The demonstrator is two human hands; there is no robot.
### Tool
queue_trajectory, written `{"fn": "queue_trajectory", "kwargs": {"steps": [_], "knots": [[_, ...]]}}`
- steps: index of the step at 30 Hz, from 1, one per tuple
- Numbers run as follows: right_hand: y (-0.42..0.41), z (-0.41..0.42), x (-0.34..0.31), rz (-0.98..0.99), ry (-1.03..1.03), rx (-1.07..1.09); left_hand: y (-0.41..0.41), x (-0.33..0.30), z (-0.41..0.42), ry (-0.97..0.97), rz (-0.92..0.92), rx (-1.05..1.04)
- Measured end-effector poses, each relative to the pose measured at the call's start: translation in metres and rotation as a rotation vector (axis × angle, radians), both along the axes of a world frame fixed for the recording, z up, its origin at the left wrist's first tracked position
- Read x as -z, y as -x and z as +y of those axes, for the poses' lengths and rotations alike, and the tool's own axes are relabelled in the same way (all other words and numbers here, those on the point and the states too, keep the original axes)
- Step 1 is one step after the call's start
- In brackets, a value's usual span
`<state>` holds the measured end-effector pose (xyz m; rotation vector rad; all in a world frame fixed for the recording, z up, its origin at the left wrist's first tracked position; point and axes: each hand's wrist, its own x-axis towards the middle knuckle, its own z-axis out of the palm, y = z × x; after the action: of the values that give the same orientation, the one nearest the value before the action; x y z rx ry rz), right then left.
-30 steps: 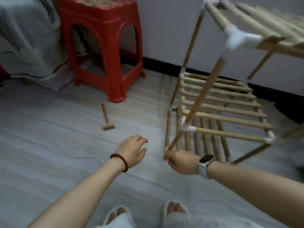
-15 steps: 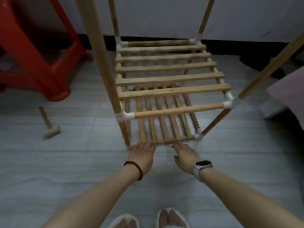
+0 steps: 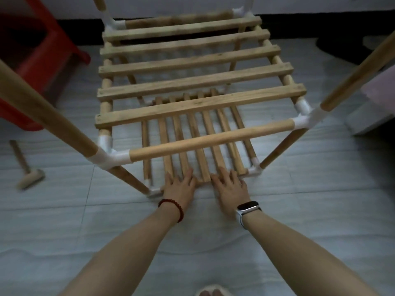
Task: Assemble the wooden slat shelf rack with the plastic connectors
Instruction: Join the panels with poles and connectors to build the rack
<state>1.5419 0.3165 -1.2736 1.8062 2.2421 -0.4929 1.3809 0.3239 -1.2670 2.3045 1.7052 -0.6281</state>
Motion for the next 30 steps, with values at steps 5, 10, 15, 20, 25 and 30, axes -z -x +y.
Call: {"fn": "queue_trajectory", "kwargs": {"steps": [5, 10, 15, 20, 25, 30], "knots": [[-0.002, 0.015, -0.004, 0.005, 0.083, 0.05, -0.006, -0.001, 0.005, -0.105, -0.054, 0.032], [-0.004, 0.013, -0.005, -0.072, 0.023, 0.009, -0.003, 0.003, -0.008, -0.189, -0.104, 0.006], [0.006, -0.003, -0.005, -0.052, -0.23, 0.015, 0.019, 0.003, -0.018, -0.3, -0.212, 0.104], [0.004, -0.006, -0.032, -0.008, -0.41, 0.051, 0.026, -0.023, -0.019, -0.468, -0.371, 0.16], [-0.005, -0.001, -0.082, 0.006, -0.64, -0.054, 0.024, -0.085, -0.02, -0.553, -0.485, 0.084], [-0.002, -0.002, -0.132, -0.028, -0.852, -0.126, 0.029, -0.133, -0.026, -0.685, -0.42, 0.02]]}}
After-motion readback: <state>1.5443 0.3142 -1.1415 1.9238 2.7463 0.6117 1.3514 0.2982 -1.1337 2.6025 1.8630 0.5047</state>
